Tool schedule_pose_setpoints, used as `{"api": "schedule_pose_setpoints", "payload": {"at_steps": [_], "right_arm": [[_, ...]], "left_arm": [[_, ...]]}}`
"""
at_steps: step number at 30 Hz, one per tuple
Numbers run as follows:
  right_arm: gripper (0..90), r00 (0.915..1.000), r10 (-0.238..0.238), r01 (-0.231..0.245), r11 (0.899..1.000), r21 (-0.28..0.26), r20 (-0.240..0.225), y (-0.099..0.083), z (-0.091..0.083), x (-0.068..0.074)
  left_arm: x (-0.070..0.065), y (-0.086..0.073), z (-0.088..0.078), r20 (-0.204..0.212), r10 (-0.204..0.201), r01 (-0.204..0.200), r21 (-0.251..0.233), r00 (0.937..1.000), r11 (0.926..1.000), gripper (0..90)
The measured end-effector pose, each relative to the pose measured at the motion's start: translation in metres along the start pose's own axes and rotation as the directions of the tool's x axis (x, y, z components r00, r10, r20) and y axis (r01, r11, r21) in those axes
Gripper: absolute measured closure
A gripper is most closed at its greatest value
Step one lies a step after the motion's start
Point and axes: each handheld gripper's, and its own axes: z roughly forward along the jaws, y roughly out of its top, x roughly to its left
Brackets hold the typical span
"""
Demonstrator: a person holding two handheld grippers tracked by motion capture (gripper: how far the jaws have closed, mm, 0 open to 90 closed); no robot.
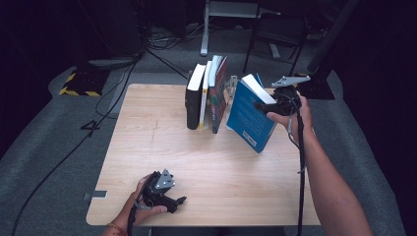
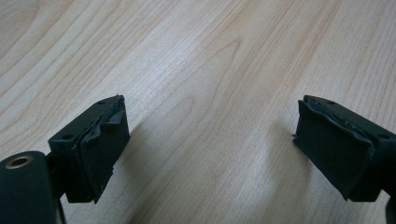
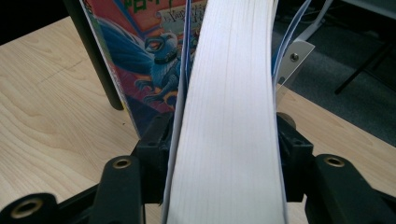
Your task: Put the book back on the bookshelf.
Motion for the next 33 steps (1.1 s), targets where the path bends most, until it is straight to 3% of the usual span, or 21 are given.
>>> {"api": "schedule_pose_setpoints", "payload": {"at_steps": [3,7,13,16,18,25,33], "right_arm": [[49.1,1.0000,0.010,-0.010,1.000,0.014,0.001,0.003,0.004,-0.002],[57.3,0.9992,0.038,-0.038,0.999,0.022,-0.011,0.003,0.004,-0.006],[59.6,0.9997,0.011,-0.011,1.000,0.020,0.022,0.005,0.004,0.003],[59.7,0.9988,0.029,-0.029,0.999,0.014,0.040,0.008,0.006,0.005],[59.7,0.9969,0.056,-0.057,0.998,0.011,0.055,0.011,0.007,0.004],[59.7,0.9920,0.086,-0.086,0.996,-0.008,0.092,0.027,0.009,-0.001],[59.7,0.9879,0.099,-0.097,0.995,-0.023,0.119,0.049,0.022,-0.002]], "left_arm": [[0.000,0.000,0.000,0.001,0.000,0.000,0.000,1.0000,1.0000,10.2],[0.000,0.000,0.000,0.000,0.002,-0.002,0.001,1.0000,1.0000,10.3],[0.000,0.000,0.000,0.001,0.002,-0.002,0.001,1.0000,1.0000,10.3],[0.000,0.000,0.000,0.001,0.002,-0.002,0.001,1.0000,1.0000,10.3],[0.000,0.000,0.000,0.001,0.002,-0.002,0.001,1.0000,1.0000,10.3],[0.000,-0.001,-0.001,0.008,0.006,-0.006,0.000,1.0000,1.0000,10.2],[-0.001,-0.001,-0.001,0.018,0.019,-0.019,0.002,0.9997,0.9998,10.3]]}}
